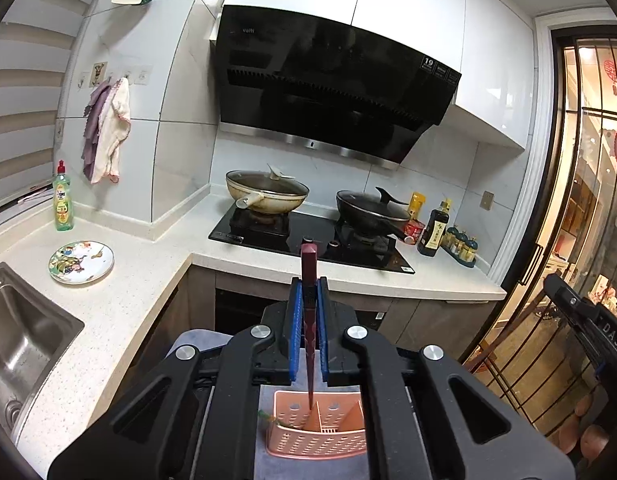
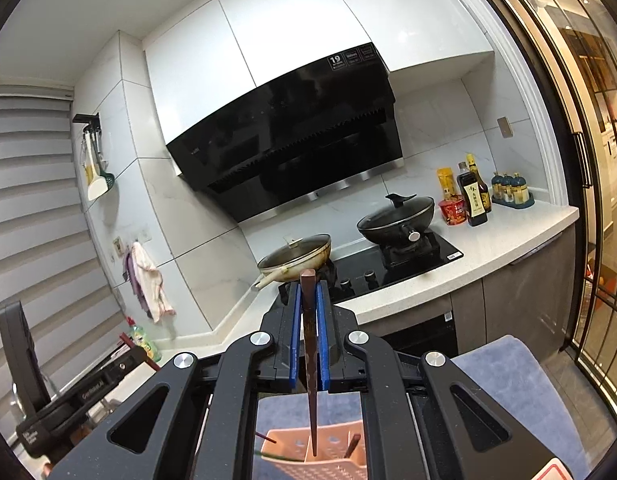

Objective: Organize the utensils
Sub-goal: 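Drop the chopsticks into the pink holder by opening both tools, then move back to the row and grasp a red chopstick with the right tool, then grasp a red chopstick with the left tool while the right tool holds its own, then lift the right tool's chopstick toward the holder while the left tool regrasps its red one, then carry both held chopsticks up over the pink holder, then lower the chopsticks into the pink holder and open both tools, then move back to the row and grasp the green chopstick with the right tool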

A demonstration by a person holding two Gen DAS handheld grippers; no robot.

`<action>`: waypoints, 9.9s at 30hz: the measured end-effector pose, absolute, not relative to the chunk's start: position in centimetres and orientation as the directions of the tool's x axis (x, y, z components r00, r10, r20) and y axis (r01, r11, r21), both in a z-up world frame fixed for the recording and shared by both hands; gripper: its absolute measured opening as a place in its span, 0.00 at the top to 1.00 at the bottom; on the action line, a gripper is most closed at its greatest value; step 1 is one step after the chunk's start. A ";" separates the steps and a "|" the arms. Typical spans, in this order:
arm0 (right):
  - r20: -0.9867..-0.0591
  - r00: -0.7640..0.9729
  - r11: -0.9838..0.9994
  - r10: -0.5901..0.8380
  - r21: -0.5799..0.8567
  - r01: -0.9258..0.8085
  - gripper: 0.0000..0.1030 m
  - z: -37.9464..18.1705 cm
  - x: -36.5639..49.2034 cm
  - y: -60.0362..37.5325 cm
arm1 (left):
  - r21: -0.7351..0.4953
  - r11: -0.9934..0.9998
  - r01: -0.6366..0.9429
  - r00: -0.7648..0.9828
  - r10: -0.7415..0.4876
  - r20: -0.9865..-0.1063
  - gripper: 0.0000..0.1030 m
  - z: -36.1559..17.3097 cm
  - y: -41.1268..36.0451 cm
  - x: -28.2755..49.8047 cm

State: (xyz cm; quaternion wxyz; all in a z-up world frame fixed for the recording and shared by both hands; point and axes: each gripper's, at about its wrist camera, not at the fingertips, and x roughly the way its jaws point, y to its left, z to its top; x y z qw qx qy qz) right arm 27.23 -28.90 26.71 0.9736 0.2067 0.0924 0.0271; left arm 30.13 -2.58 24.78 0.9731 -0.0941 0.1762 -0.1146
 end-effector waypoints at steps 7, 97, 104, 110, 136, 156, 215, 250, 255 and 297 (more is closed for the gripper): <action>-0.274 0.954 0.897 0.119 0.442 0.015 0.93 21.0 31.2 -28.6 | -0.229 0.955 0.189 0.880 -0.268 -0.392 0.93 20.5 -3.6 32.1; -0.745 0.663 0.975 0.075 0.195 0.110 0.94 -5.0 6.0 -20.0 | -0.055 0.988 0.146 0.647 -0.137 -0.750 0.33 -3.6 -1.4 7.0; -0.737 0.671 0.965 0.081 0.225 0.131 0.94 -5.0 5.7 -21.2 | -0.075 0.986 0.149 0.626 -0.153 -0.765 0.33 -4.3 -1.8 7.3; -0.735 0.673 0.963 0.088 0.236 0.133 0.94 -5.1 5.4 -21.6 | -0.077 0.987 0.144 0.611 -0.150 -0.778 0.35 -5.2 -2.0 7.8; -0.697 0.710 0.953 0.097 0.271 0.136 0.94 -2.4 3.6 -22.9 | -0.121 0.982 0.144 0.609 -0.185 -0.771 0.91 -3.8 -0.5 8.1; -0.458 0.887 0.940 0.052 0.322 0.111 0.94 10.4 3.6 -26.7 | -0.218 0.966 0.142 0.747 -0.249 -0.617 1.00 7.5 2.0 9.3; -0.277 0.948 0.906 0.156 0.423 -0.026 0.94 21.3 15.3 -27.9 | -0.247 0.946 0.211 0.838 -0.305 -0.452 0.94 19.9 1.0 19.3; -0.340 0.935 0.946 0.101 0.324 0.016 0.87 19.1 32.1 -26.6 | -0.252 0.953 0.170 0.835 -0.275 -0.477 0.70 17.3 -4.5 33.3; -0.322 0.940 0.949 0.115 0.316 -0.008 0.81 19.9 29.4 -26.2 | -0.222 0.961 0.167 0.851 -0.254 -0.459 0.64 18.1 -4.2 31.3; -0.660 0.736 0.971 0.150 0.239 0.016 0.71 -0.4 5.5 -20.2 | -0.139 0.984 0.114 0.683 -0.179 -0.708 0.51 0.5 -0.9 9.5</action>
